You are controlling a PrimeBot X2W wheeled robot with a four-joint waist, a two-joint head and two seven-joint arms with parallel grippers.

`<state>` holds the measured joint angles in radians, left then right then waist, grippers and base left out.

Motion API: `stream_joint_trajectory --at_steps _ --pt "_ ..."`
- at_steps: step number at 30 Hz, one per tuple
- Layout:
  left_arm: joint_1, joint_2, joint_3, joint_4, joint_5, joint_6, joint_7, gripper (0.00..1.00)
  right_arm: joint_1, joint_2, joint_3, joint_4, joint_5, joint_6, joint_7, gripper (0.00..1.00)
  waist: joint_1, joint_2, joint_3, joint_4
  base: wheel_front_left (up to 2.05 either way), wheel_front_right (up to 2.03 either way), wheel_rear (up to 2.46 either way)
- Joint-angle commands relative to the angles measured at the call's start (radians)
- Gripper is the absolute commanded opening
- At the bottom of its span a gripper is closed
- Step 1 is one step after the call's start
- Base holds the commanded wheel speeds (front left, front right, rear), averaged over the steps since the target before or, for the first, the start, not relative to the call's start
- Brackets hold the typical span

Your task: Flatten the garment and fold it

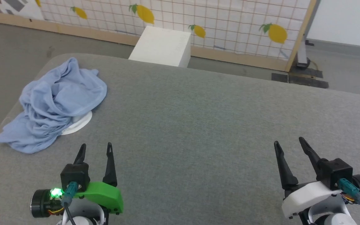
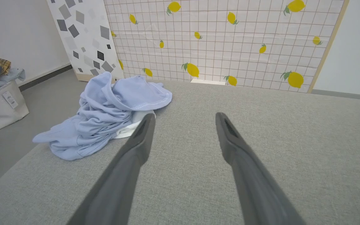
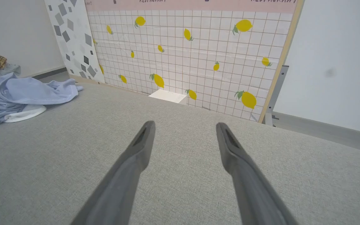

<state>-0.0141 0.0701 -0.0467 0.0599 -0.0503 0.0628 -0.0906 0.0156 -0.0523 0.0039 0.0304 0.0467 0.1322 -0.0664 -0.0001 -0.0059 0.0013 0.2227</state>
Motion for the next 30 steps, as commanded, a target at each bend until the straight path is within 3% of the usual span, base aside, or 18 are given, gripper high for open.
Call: stream_joint_trajectory --at_steps 1,30 --pt "-0.006 0.008 -0.003 0.006 -0.011 0.009 -0.012 1.00 -0.003 0.001 0.002 0.001 0.008 -0.001 -0.011 1.00 0.0001 0.0022 0.002 0.018 0.00 0.00 0.00" --pt "0.001 0.012 -0.012 0.051 -0.048 0.051 -0.071 1.00 0.000 0.001 0.018 0.006 0.033 -0.001 -0.045 1.00 0.0001 0.0036 -0.005 0.153 0.00 0.00 0.00"
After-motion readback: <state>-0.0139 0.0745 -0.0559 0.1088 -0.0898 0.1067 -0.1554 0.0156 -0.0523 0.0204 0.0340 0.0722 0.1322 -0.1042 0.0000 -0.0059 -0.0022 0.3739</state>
